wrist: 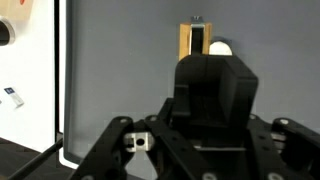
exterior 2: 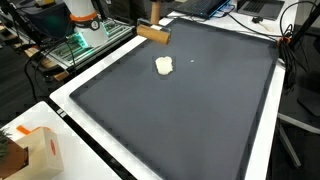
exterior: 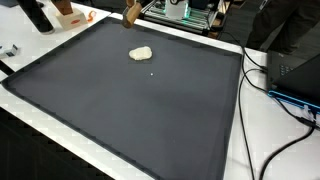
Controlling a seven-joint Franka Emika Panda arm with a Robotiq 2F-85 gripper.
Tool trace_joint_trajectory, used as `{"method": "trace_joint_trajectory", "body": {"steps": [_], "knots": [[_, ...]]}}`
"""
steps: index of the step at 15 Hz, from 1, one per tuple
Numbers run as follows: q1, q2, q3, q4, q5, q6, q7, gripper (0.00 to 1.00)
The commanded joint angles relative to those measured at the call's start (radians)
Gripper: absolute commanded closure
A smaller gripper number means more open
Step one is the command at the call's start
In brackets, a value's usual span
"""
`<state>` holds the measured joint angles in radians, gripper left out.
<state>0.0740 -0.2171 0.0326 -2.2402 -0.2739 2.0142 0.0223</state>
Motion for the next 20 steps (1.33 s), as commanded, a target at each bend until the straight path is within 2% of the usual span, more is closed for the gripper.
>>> {"method": "trace_joint_trajectory", "body": {"steps": [1, 7, 12, 13, 19, 20], "knots": [[0.008, -0.079, 0.0, -0.027, 0.06, 0.018, -0.139, 0.76], [0.044, -0.14, -0.006, -0.042, 0.095, 0.045, -0.371, 0.76], [0.07, -0.177, -0.005, -0.066, 0.084, 0.075, -0.499, 0.76], [0.057, -0.129, 0.004, -0.024, 0.069, 0.047, -0.453, 0.51], [0.065, -0.146, 0.003, -0.038, 0.069, 0.053, -0.477, 0.51], [0.065, -0.146, 0.003, -0.038, 0.069, 0.054, -0.477, 0.76]]}}
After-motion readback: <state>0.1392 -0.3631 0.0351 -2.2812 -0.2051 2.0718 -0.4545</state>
